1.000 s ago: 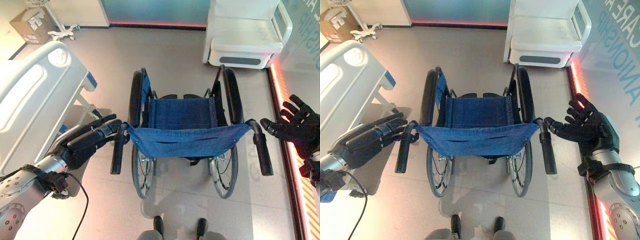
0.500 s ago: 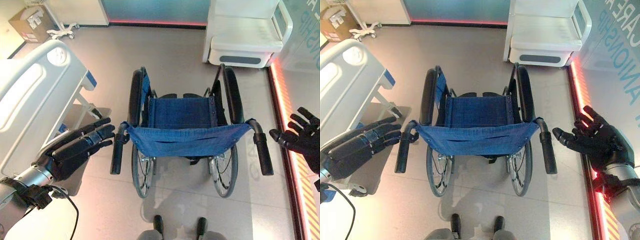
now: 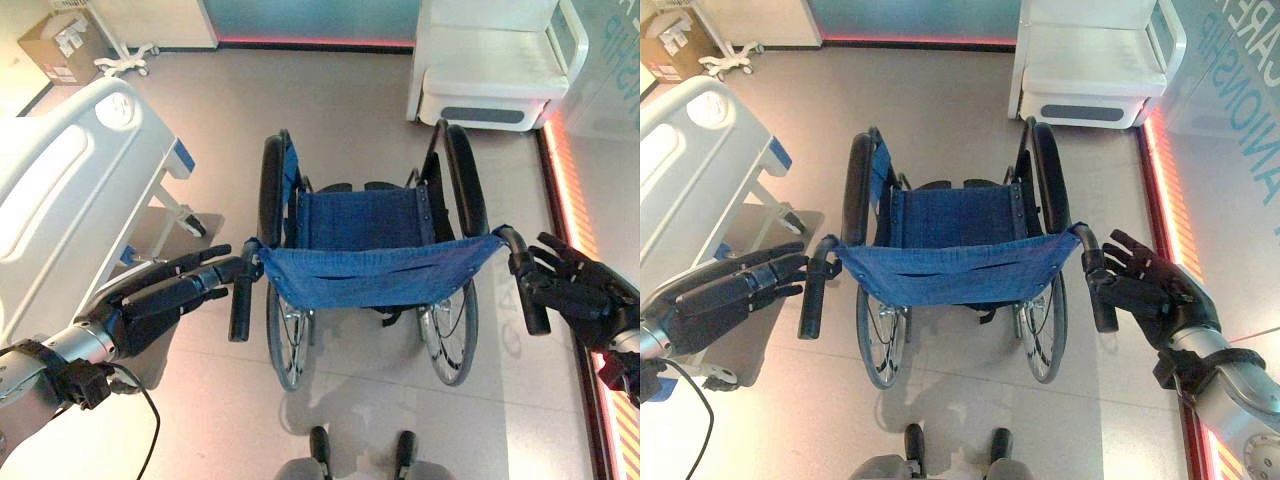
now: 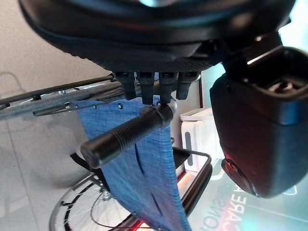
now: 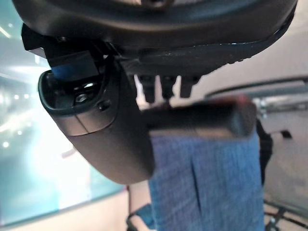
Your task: Push the wheelchair next to the bed
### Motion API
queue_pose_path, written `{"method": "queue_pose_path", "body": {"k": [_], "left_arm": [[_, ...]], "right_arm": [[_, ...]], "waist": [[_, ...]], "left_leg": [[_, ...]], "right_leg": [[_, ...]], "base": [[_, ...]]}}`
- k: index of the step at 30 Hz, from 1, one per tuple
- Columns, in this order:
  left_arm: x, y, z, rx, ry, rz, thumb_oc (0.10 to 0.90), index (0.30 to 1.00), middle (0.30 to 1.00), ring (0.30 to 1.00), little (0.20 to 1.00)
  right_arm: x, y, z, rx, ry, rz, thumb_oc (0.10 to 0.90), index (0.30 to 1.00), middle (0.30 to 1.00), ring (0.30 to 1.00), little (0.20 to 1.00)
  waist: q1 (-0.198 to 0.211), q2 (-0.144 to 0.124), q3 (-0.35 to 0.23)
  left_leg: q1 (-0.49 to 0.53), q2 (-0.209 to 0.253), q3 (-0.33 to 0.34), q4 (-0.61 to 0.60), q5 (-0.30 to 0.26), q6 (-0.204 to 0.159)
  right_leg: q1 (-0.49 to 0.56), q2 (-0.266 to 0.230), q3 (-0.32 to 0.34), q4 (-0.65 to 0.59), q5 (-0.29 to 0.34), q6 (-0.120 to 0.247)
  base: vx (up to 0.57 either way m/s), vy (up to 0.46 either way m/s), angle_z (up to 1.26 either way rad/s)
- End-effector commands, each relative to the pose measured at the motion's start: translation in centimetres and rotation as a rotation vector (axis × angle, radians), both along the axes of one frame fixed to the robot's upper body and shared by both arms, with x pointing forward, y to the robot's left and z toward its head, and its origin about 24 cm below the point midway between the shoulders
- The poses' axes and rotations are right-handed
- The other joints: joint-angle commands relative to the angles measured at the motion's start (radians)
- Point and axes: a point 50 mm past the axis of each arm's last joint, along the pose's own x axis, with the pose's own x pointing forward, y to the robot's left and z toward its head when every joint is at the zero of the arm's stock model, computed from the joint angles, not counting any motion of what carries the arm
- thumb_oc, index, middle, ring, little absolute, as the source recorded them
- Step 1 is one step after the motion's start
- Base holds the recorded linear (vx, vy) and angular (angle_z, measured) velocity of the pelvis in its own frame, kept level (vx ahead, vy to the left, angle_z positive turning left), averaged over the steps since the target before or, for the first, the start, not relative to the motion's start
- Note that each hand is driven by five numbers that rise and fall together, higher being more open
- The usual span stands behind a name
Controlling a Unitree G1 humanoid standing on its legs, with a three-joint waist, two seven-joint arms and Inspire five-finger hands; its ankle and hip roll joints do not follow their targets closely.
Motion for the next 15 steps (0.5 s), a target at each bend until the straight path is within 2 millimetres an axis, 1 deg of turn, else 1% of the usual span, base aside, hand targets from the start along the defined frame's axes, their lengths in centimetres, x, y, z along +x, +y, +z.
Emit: {"method": "queue_pose_path", "body": {"k": [1,7,10,15], "left_arm": [[0.9,-2.7,1.1,-0.116,-0.017,-0.16,0.8,0.9,0.9,0.9,0.9],[1.7,-3.5,0.3,-0.151,0.056,-0.179,0.8,0.9,0.9,0.9,0.9],[1.8,-3.9,0.1,-0.145,0.096,-0.226,0.8,0.9,0.9,0.9,0.9],[2.1,-4.4,0.2,-0.137,0.101,-0.259,0.8,0.9,0.9,0.9,0.9]], "right_arm": [[1.8,1.1,1.8,-0.033,-0.087,0.037,0.8,0.9,0.9,0.9,0.9],[2.8,1.1,1.3,-0.058,-0.044,0.015,0.8,0.9,0.9,0.9,0.9],[3.1,0.8,1.0,-0.083,-0.02,-0.019,0.8,0.9,0.9,0.9,0.9],[3.5,0.3,1.1,-0.117,-0.008,-0.043,0.8,0.9,0.9,0.9,0.9]], "waist": [[-0.04,-0.013,0.032],[-0.05,-0.011,0.057],[-0.053,-0.01,0.064],[-0.054,-0.01,0.069]], "left_leg": [[-0.042,0.018,0.058,-0.003,0.04,-0.032],[-0.043,0.018,0.06,0.001,0.043,-0.032],[-0.045,0.019,0.06,0.0,0.045,-0.031],[-0.043,0.018,0.061,0.0,0.044,-0.03]], "right_leg": [[-0.042,-0.022,-0.002,-0.001,0.064,0.028],[-0.045,-0.023,0.005,0.002,0.068,0.027],[-0.05,-0.021,0.009,0.003,0.07,0.024],[-0.05,-0.022,0.006,0.005,0.072,0.024]], "base": [[-0.02,0.015,-0.05],[0.01,0.007,-0.01],[0.0,0.0,0.0],[0.02,-0.002,-0.01]]}}
